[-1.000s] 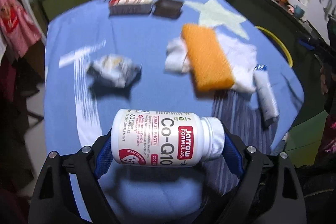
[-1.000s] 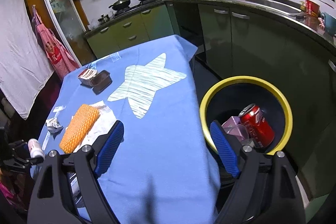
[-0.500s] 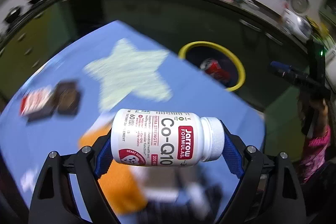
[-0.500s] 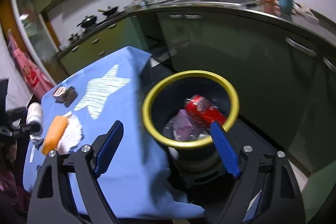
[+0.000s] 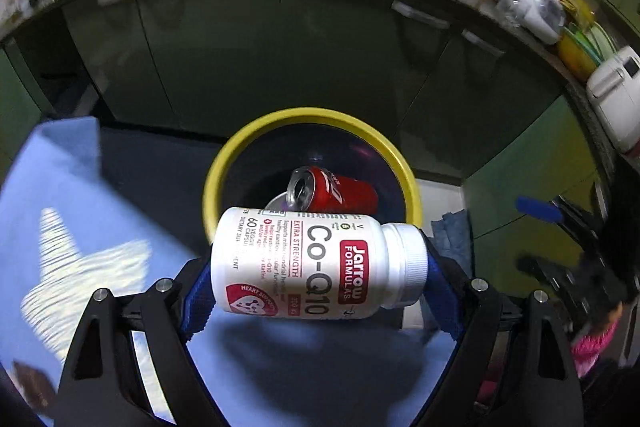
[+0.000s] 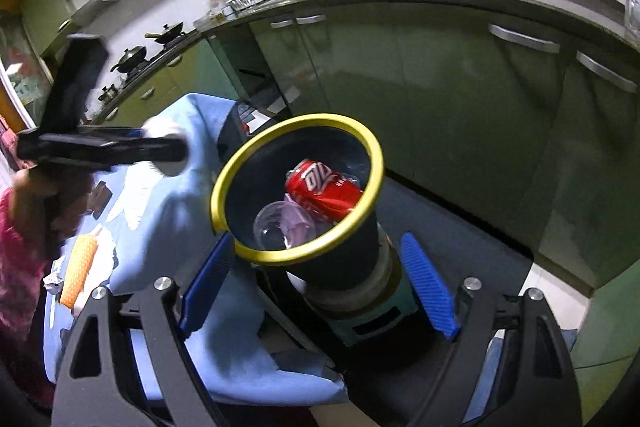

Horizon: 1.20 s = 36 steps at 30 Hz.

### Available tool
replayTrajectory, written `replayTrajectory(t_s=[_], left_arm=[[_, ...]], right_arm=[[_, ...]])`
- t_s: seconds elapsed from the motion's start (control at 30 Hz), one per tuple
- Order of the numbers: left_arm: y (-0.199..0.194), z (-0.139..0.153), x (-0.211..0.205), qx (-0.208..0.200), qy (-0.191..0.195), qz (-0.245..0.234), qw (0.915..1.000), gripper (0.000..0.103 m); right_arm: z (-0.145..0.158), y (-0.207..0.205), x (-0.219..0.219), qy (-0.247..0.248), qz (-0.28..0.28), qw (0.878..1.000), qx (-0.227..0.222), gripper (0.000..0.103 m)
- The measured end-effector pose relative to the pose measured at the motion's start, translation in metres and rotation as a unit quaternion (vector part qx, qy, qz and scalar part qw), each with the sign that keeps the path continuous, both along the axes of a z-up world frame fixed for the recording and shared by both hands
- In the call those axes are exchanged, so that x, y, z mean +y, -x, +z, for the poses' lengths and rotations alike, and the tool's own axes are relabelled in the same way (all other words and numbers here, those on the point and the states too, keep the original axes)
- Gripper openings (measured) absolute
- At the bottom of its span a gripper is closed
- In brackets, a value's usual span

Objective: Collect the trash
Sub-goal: 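Carry the white pill bottle over the bin and open the left gripper, then grasp the orange mesh sponge with the right gripper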

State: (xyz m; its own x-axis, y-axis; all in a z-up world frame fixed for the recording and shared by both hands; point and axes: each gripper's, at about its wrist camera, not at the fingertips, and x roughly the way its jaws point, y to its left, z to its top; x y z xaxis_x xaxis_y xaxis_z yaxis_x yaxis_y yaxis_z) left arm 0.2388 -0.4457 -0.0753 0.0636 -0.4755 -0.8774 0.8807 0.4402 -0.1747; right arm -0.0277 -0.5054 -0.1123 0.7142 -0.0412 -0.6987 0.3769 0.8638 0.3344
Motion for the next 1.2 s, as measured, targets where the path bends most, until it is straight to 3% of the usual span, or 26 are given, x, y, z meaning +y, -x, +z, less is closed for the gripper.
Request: replayTrajectory(t_s=[0.13, 0.23, 0.37, 0.57, 0.7, 1.0, 1.1, 1.2], left_arm=[[-0.017, -0.033, -0.029, 0.023, -0.024, 0.004, 0.9994, 0.086], [-0.016, -0.040, -0.030, 0.022, -0.030, 0.005, 0.9993, 0.086], [-0.010, -0.028, -0.018, 0.043, 0.006, -0.010, 0.9990, 0.098], [-0.015, -0.020, -0.028, 0.047, 0.007, 0.002, 0.9988, 0.098], [-0.008, 0.010, -0.011, 0.032, 0.034, 0.000, 0.9989, 0.098], [0.016, 0.091, 0.082, -0.024, 0.107, 0.058, 0.9923, 0.098], [0.030, 0.119, 0.138, -0.040, 0.152, 0.096, 0.9829, 0.098], [0.044, 0.136, 0.203, -0.058, 0.188, 0.157, 0.9679, 0.098]], right_arm=[[-0.004, 0.003, -0.003, -0.005, -0.005, 1.000, 0.006, 0.081], [-0.004, 0.003, -0.001, -0.006, -0.004, 1.000, 0.008, 0.081], [-0.003, -0.003, 0.005, -0.002, 0.006, 1.000, 0.010, 0.081], [0.013, -0.008, 0.022, 0.008, 0.020, 1.000, -0.007, 0.081], [0.021, 0.000, 0.025, 0.014, 0.019, 1.000, -0.010, 0.081], [0.023, -0.005, 0.031, 0.008, 0.024, 1.000, -0.009, 0.081], [0.025, -0.013, 0.040, 0.008, 0.044, 0.999, -0.012, 0.081], [0.031, -0.030, 0.062, 0.008, 0.087, 0.996, -0.017, 0.081]])
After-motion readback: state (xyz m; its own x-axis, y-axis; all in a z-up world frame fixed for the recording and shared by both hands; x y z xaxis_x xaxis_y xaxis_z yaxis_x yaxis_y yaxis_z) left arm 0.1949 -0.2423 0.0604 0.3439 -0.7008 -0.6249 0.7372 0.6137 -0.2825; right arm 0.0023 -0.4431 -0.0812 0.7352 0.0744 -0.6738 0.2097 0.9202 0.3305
